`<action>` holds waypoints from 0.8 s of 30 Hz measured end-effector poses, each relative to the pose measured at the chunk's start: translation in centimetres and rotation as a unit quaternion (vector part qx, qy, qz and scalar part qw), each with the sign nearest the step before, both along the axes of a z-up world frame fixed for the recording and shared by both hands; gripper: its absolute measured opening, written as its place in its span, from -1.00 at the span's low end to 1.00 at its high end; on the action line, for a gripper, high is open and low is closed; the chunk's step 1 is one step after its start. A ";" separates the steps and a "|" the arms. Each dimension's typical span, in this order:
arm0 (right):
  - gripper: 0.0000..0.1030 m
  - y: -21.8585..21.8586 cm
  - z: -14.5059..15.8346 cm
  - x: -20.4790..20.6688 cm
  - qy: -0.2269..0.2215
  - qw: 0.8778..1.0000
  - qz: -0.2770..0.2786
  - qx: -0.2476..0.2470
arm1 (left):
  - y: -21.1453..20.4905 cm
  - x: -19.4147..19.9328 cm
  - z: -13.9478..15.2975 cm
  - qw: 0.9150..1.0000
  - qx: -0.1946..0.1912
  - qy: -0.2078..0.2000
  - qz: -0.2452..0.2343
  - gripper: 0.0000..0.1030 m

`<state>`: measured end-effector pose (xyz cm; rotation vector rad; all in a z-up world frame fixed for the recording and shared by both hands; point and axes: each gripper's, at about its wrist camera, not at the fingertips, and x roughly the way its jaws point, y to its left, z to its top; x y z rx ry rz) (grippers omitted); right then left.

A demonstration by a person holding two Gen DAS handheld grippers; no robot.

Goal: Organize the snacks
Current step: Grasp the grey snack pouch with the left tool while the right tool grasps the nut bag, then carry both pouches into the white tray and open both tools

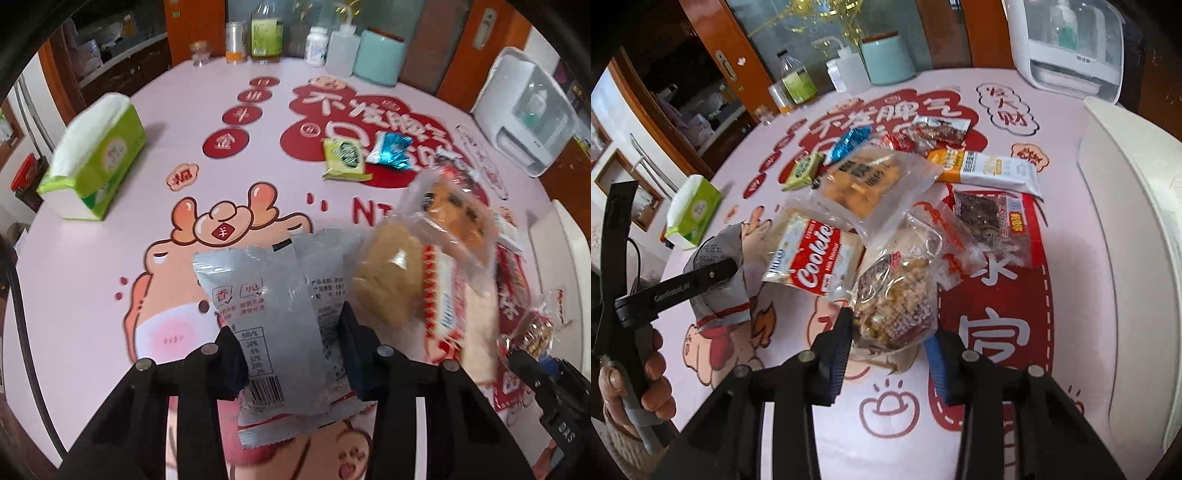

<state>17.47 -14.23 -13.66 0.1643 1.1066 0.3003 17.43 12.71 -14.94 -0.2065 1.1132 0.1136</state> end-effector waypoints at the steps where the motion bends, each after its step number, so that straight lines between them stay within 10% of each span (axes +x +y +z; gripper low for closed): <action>1: -0.26 -0.1 0.4 -0.5 -0.008 1.000 0.000 -0.002 | -0.3 -0.8 0.8 1.000 -0.001 -0.009 -0.005 -0.22; 24: -0.25 -8.7 10.8 -8.2 -0.171 0.980 -0.097 -0.026 | -17.8 -6.4 14.4 0.963 -0.022 -0.130 -0.234 -0.21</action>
